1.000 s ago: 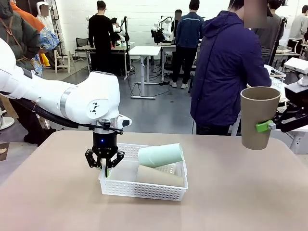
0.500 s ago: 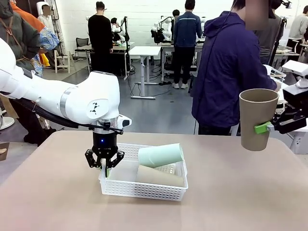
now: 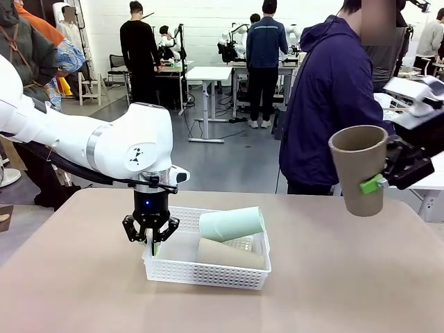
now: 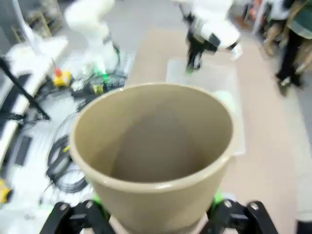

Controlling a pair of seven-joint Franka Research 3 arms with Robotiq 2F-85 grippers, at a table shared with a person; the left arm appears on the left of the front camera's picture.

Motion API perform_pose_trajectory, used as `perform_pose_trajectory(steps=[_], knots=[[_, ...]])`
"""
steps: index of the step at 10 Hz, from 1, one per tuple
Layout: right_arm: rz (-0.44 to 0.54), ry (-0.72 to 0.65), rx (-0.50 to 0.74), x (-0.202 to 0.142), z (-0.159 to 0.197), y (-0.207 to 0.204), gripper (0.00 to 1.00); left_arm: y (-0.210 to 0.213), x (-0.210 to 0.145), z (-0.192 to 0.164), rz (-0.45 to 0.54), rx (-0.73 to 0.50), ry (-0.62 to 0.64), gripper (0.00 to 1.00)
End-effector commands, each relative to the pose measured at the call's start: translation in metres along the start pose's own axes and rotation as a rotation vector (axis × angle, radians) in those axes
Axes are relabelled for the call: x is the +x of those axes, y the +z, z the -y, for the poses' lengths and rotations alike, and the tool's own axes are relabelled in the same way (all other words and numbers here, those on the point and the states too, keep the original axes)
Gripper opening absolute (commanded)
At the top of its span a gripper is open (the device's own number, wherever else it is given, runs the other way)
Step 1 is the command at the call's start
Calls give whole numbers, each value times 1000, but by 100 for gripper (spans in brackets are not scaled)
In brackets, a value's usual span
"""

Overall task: Clean and organize the cups into the basket.
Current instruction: Pick up the Reusable plastic cup from the right side of the table and stack it inside the Organizing basket in the center of the table.

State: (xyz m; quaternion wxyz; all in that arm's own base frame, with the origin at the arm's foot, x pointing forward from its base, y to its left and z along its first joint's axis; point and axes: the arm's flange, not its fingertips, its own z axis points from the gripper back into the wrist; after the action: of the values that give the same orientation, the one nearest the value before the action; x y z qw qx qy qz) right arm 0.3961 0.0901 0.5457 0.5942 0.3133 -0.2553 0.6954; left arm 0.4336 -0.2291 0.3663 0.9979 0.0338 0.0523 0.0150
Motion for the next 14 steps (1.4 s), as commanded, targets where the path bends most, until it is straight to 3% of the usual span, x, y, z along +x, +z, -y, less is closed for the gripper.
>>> perform_pose_trajectory(steps=[1, 3, 5, 10, 12, 14], knots=[[-340, -64, 155, 60, 40, -35, 85, 3, 0, 0, 9, 5, -2, 0], [-530, -76, 239, 99, 70, -89, 85, 3, 0, 0, 9, 5, -2, 0], [-700, -87, 262, 116, 96, -144, 85, 3, 0, 0, 9, 5, -2, 0], [-780, -27, 297, 112, 132, -227, 85, 3, 0, 0, 9, 5, -2, 0], [-765, 3, 246, 107, 138, -248, 85, 3, 0, 0, 9, 5, -2, 0], [-817, -9, 131, 98, 143, -263, 85, 3, 0, 0, 9, 5, -2, 0]])
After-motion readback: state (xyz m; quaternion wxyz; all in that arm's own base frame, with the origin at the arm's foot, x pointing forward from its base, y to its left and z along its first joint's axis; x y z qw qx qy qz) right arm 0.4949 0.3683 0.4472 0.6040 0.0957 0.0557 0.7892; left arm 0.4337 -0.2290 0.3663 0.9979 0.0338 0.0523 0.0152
